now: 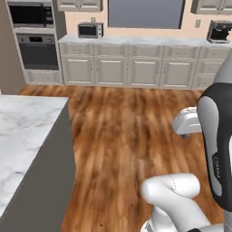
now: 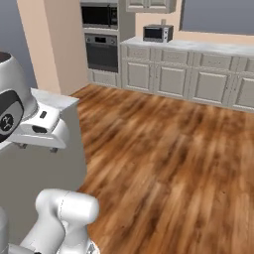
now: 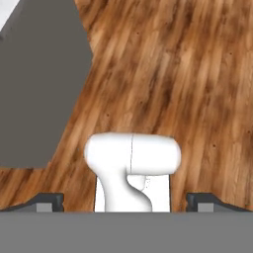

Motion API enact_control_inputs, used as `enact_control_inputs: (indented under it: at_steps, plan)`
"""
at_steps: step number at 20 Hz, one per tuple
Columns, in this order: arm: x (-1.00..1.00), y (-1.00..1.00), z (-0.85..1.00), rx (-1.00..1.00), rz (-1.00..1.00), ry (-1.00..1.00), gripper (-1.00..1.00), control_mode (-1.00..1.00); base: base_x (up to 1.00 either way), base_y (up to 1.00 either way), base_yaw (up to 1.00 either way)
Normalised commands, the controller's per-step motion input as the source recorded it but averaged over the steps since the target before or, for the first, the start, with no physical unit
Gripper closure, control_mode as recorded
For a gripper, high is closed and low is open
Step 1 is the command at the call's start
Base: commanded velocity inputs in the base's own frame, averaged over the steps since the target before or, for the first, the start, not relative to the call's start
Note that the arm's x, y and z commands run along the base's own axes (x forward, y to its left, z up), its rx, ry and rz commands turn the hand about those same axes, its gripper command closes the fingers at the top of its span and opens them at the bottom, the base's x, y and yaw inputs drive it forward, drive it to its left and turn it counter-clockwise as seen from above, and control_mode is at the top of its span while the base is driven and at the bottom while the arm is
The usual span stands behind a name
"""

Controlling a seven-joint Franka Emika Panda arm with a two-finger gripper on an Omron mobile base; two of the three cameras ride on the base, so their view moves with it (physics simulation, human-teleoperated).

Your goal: Navigate to the stove.

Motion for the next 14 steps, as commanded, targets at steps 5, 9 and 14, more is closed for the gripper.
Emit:
enact_control_inputs:
  at_steps: [5, 9, 14]
  plan:
    - [0.0, 0.0, 0.0, 0.0, 0.0, 0.0, -1.0, 1.0, 1.0, -1.0, 0.0]
    - [0.0, 0.0, 0.0, 0.0, 0.0, 0.0, -1.0, 1.0, 1.0, -1.0, 0.04]
    - [0.0, 0.0, 0.0, 0.0, 0.0, 0.0, -1.0, 1.0, 1.0, -1.0, 0.26]
